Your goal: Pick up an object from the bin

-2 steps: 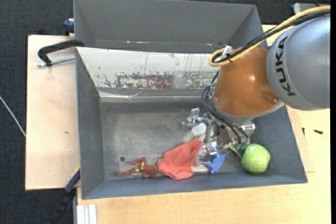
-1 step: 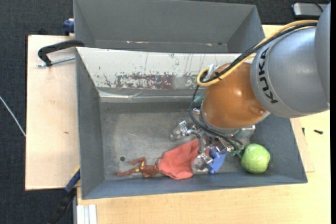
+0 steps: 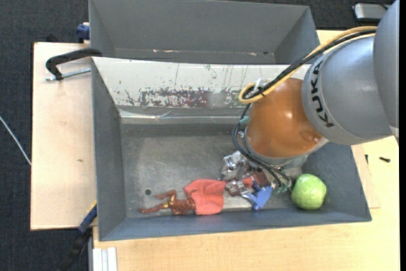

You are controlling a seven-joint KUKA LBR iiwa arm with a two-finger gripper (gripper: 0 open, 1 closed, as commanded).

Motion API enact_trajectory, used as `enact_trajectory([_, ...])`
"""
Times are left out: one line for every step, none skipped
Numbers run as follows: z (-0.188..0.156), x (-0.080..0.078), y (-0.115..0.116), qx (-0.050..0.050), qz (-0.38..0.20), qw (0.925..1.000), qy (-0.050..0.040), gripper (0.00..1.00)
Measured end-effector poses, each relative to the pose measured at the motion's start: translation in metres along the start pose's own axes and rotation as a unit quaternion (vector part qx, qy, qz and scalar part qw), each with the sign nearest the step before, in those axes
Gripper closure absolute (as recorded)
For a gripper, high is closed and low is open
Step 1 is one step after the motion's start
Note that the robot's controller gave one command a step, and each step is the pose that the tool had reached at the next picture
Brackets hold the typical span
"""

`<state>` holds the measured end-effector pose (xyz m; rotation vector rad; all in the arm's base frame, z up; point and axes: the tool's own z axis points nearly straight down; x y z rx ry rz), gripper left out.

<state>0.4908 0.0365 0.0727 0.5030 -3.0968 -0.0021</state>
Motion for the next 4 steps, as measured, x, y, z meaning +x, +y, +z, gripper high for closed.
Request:
enact_trajectory([0.000,0.000,0.000,0.000,0.000,1.0000,0.0000,1.00])
enact_trajectory([-0.001,0.000,0.000,0.000,0.000,1.0000,-0.0002,1.00])
enact_trajectory([-0.008,0.000,0.000,0.000,0.000,1.0000,-0.0019,1.00])
enact_trajectory([-0.017,-0.001,0.000,0.001,0.000,1.0000,-0.0047,1.00])
